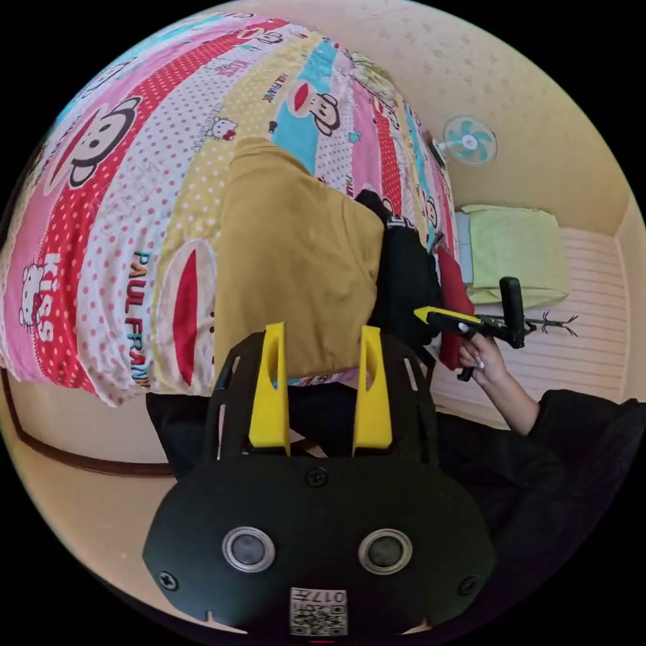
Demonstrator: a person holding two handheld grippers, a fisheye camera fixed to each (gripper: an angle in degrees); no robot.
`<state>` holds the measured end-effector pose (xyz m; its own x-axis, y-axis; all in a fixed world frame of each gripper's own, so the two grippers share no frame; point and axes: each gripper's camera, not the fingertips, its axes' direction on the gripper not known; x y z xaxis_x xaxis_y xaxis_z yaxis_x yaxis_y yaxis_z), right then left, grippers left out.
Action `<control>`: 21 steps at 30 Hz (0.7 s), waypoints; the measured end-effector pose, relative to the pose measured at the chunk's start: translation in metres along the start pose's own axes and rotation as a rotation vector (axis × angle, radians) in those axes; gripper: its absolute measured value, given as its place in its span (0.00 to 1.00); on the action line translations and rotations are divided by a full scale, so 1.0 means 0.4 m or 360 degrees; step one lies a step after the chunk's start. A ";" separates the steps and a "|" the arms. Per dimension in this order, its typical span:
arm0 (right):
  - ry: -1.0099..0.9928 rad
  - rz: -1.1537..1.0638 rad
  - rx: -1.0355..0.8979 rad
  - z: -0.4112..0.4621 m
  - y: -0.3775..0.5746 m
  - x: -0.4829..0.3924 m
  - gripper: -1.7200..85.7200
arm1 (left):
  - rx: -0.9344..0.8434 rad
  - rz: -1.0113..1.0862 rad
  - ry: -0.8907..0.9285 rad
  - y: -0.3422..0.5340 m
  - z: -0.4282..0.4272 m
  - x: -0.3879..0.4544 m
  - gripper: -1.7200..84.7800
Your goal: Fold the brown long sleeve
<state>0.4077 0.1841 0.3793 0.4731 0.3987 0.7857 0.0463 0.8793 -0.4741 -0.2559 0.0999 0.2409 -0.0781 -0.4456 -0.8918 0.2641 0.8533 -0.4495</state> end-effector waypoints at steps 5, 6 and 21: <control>-0.0274 0.0148 -0.0054 0.036 0.003 0.064 0.06 | -0.0184 -0.0212 0.0025 0.019 0.078 -0.175 0.23; -0.0409 0.0240 -0.0055 0.045 0.004 0.088 0.07 | -0.0217 -0.0222 0.0065 0.020 0.101 -0.195 0.22; -0.1827 0.1354 -0.0150 0.364 0.058 0.202 0.28 | -0.0358 -0.0353 0.0930 0.101 -0.066 -0.067 0.09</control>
<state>0.3190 0.2748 0.4898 -0.5725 0.8121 0.1132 0.1936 0.2681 -0.9437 -0.2685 0.1533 0.2452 -0.6327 -0.4509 -0.6295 -0.0202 0.8223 -0.5687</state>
